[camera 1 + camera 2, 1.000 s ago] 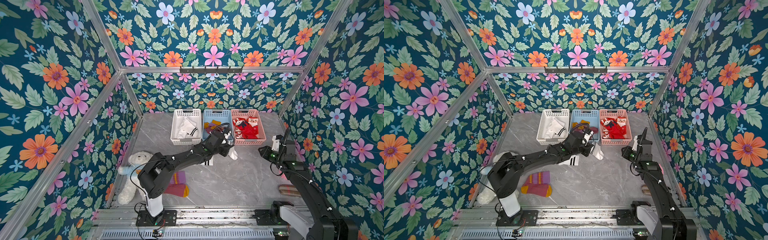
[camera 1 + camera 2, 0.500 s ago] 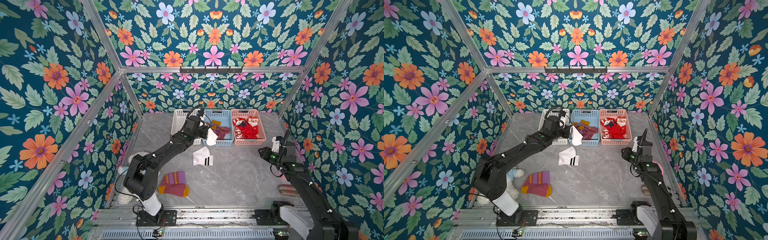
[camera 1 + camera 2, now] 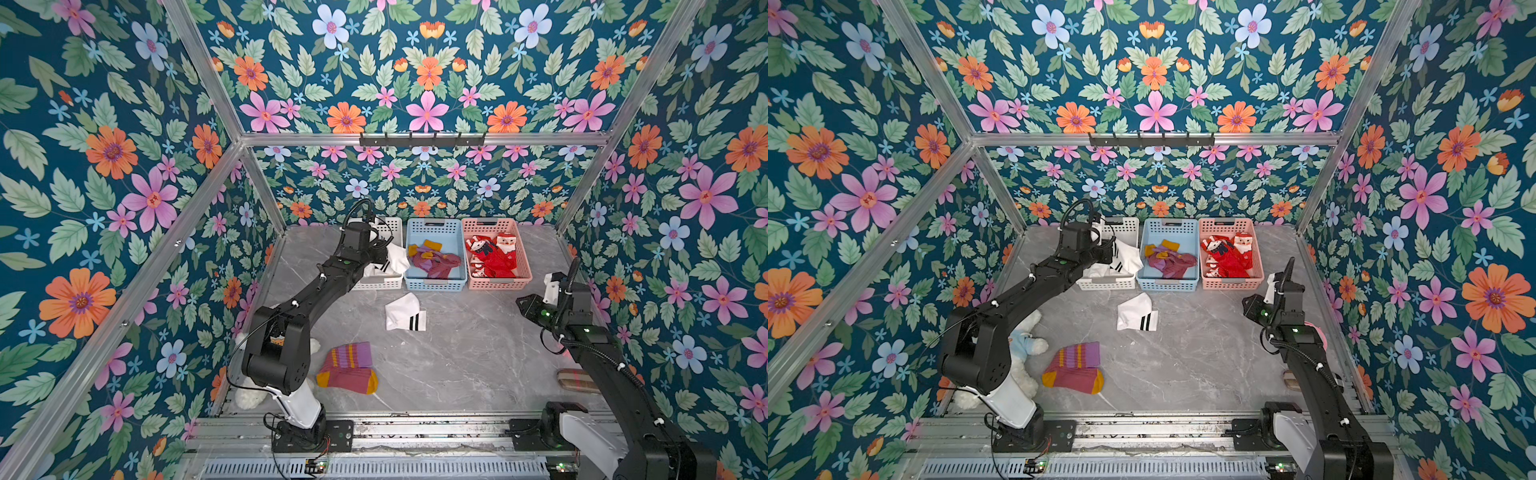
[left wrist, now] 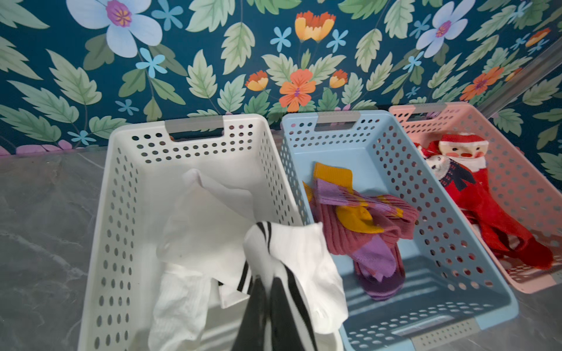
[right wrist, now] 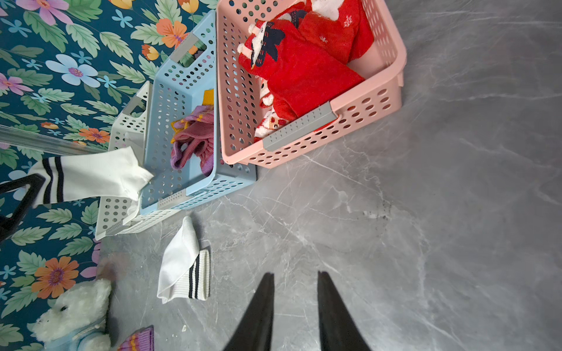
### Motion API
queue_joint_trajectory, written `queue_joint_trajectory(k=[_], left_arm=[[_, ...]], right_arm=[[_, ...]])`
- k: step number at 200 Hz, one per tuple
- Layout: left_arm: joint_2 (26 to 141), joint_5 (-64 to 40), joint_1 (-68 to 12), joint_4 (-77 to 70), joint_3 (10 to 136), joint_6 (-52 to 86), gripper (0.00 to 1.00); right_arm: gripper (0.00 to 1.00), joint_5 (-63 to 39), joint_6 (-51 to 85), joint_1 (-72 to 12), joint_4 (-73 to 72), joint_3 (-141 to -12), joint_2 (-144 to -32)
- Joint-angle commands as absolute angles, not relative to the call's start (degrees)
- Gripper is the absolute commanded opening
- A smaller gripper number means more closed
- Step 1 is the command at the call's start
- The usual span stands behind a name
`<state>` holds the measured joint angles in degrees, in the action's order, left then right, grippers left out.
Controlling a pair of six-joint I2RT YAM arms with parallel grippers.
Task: Sort the socks into the basket by color
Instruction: Place the sock in the bin.
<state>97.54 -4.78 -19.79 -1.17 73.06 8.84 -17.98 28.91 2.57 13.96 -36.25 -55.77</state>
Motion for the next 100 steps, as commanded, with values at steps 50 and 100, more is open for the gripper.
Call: queue_joint_trajectory(k=[50, 100], left_arm=[[104.31, -12.18, -12.41, -4.91, 74.78, 10.85, 0.0], [108.9, -12.85, -10.36, -4.95, 77.13, 11.93, 0.03]], right_arm=[[0.28, -18.81, 29.58, 2.53, 13.61, -36.78, -56.68], [0.28, -20.79, 29.05, 2.54, 12.93, -37.09, -57.29]])
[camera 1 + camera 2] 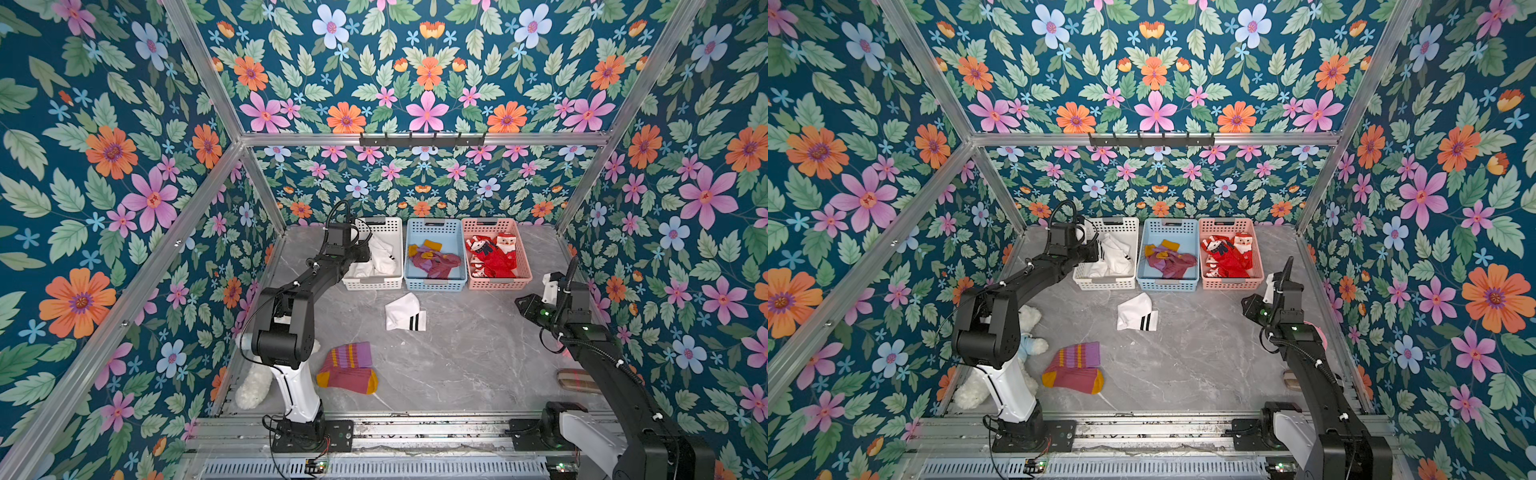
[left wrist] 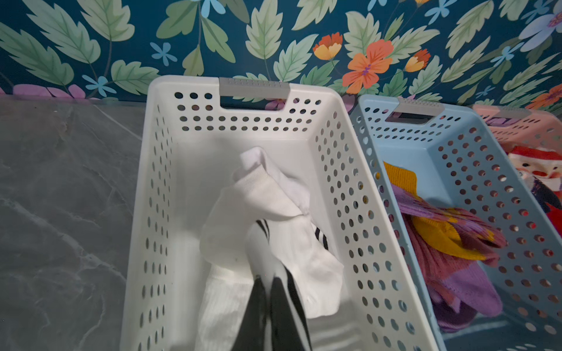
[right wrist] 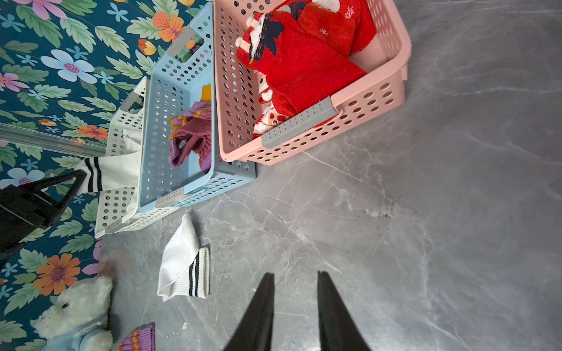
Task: Sort the socks into the basket by color
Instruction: Place the sock in the bin.
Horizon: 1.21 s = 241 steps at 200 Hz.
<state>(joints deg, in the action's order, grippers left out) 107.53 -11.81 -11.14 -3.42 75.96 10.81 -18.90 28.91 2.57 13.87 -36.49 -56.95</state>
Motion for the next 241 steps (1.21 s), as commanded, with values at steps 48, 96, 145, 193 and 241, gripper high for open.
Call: queue_joint_trajectory(k=[48, 96, 145, 193, 241], left_arm=[[109.26, -9.8, -8.43, -4.23, 77.89, 12.39, 0.32], [105.67, -8.73, -8.04, -3.22, 76.2, 12.97, 0.34], [98.67, -7.98, -8.24, -2.3, 71.63, 17.08, 0.35], [92.13, -8.17, -9.04, -0.72, 66.56, 21.31, 0.37], [87.58, -6.36, -10.01, 0.85, 62.74, 22.59, 0.38]], right_arm=[[0.29, -23.01, 29.0, -0.85, 11.48, -36.59, -58.05], [0.3, -22.09, 30.52, -9.87, 6.92, -35.88, -60.73], [0.31, -18.97, 32.01, -21.14, 1.96, -36.86, -65.91], [0.31, -17.31, 32.96, -31.88, -2.72, -40.08, -75.01], [0.31, -18.56, 34.08, -42.43, -7.57, -46.3, -86.9]])
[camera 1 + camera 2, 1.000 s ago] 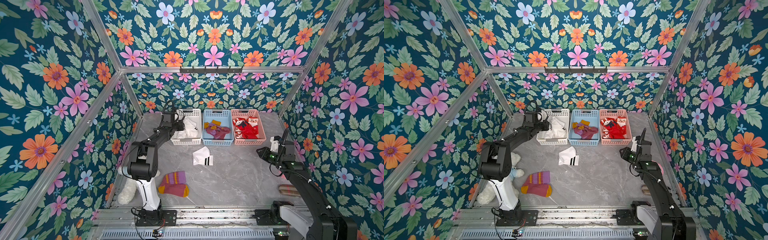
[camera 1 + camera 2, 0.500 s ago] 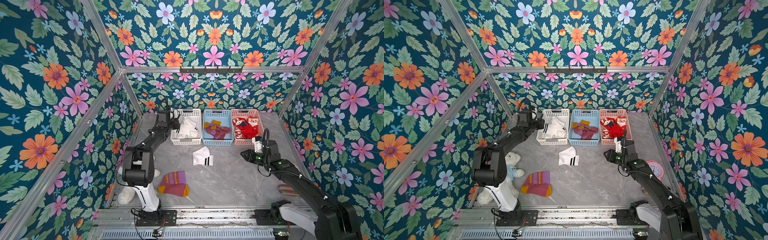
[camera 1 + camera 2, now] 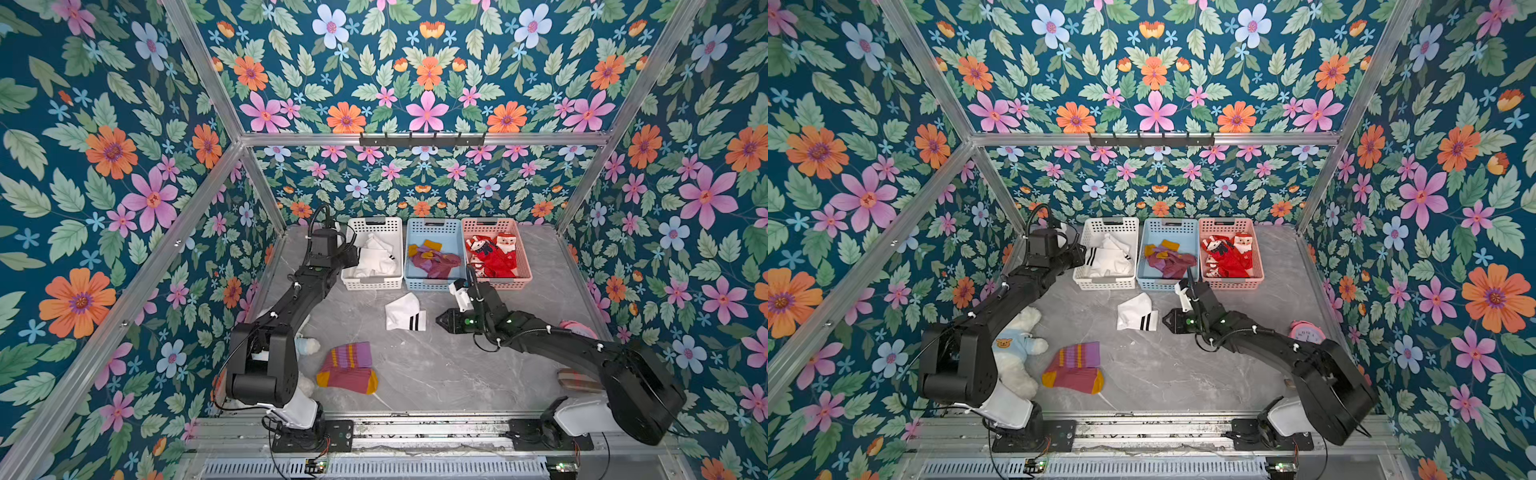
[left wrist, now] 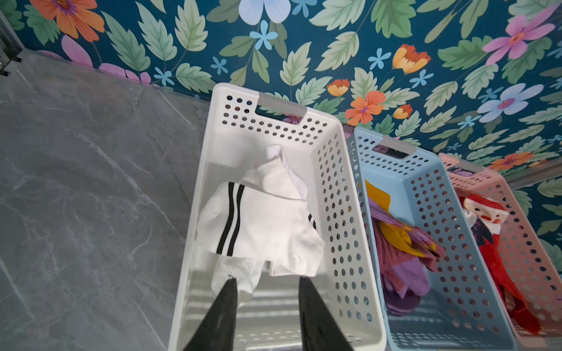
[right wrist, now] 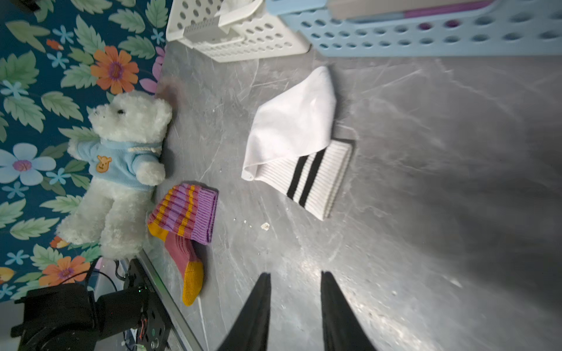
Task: Sort the socks into the basket by color
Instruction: Place the sock in the bin, then pick up the sock at the center of the board.
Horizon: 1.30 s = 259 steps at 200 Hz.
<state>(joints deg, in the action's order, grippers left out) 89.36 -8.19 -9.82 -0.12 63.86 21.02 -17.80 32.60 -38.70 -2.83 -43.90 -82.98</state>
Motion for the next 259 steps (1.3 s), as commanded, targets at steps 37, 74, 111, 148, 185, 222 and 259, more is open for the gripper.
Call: queue_joint_trajectory(k=[37, 74, 111, 148, 185, 222, 259], left_arm=[[85.28, -3.16, -10.1, 2.24, 60.34, 22.88, 0.38], [84.57, 0.17, -10.11, 5.19, 60.17, 22.41, 0.38], [84.04, 0.09, -10.07, 5.61, 59.41, 22.2, 0.38], [84.37, 0.05, -10.1, 5.98, 59.15, 22.02, 0.38], [83.75, 0.07, -10.1, 5.98, 58.95, 22.03, 0.38], [83.14, 0.68, -10.1, 6.5, 58.8, 21.8, 0.39], [82.65, 0.99, -10.11, 6.68, 58.29, 21.55, 0.39]], right_arm=[[0.31, -19.96, 35.19, -50.27, -9.29, -50.67, -94.15], [0.32, -20.99, 36.36, -56.07, -10.58, -52.77, -100.53], [0.33, -21.82, 36.01, -60.78, -10.1, -56.35, -105.46], [0.37, -20.39, 31.9, -63.64, -3.53, -61.85, -107.5], [0.37, -20.04, 30.18, -64.75, 0.57, -65.65, -109.89], [0.37, -18.6, 29.32, -65.56, 3.73, -68.03, -112.01], [0.35, -17.89, 28.92, -65.82, 5.99, -69.95, -113.69]])
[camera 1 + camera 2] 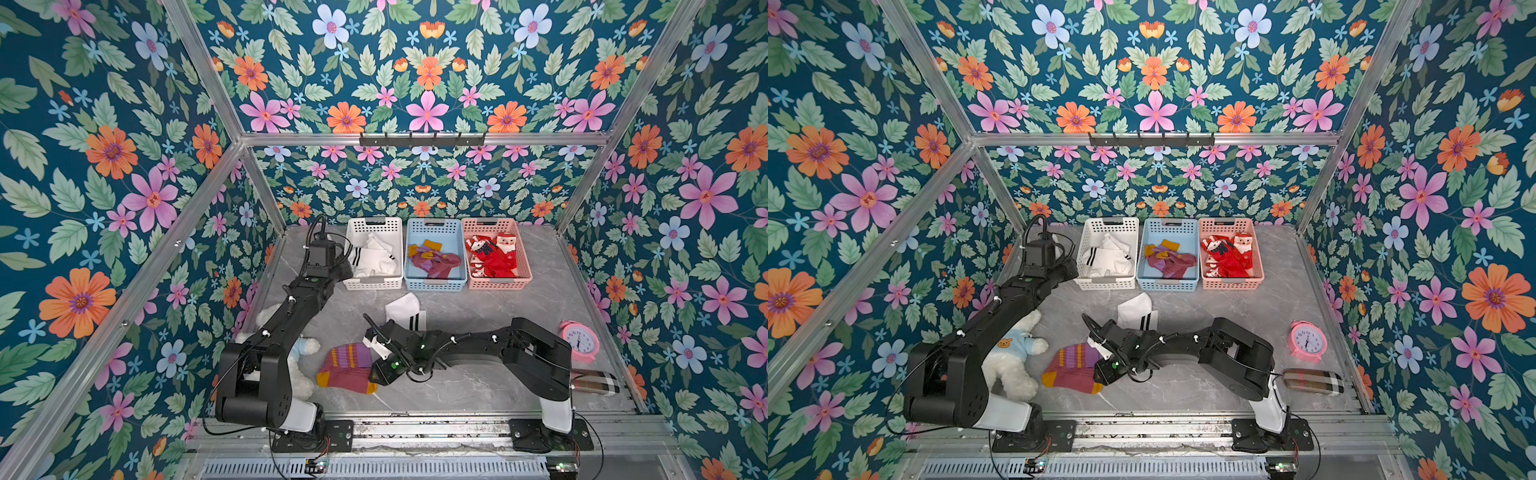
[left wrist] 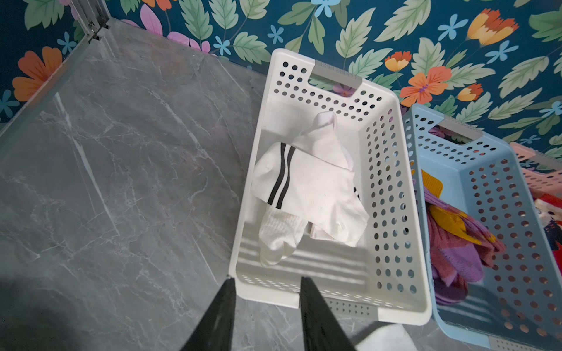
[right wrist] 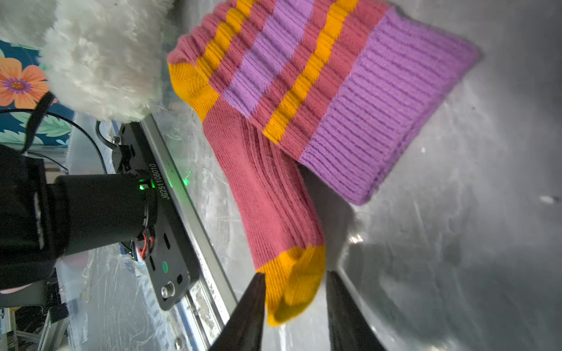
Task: Sort the socks into the basket by color
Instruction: Pick up the sock at the center of the board.
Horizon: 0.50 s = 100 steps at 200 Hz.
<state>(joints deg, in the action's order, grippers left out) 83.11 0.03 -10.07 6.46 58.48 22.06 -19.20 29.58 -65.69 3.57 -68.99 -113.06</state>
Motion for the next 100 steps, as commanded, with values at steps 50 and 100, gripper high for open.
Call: queue_joint_trajectory(k=[50, 100], left_arm=[[81.62, 1.17, -10.06, 6.67, 57.57, 21.39, 0.39], [80.62, 0.22, -10.1, 6.15, 57.31, 21.36, 0.38]], right_arm=[[0.04, -13.45, 30.13, -65.75, 6.48, -68.88, -112.23], [0.0, -9.47, 27.52, -64.33, 8.79, -69.92, -105.05]])
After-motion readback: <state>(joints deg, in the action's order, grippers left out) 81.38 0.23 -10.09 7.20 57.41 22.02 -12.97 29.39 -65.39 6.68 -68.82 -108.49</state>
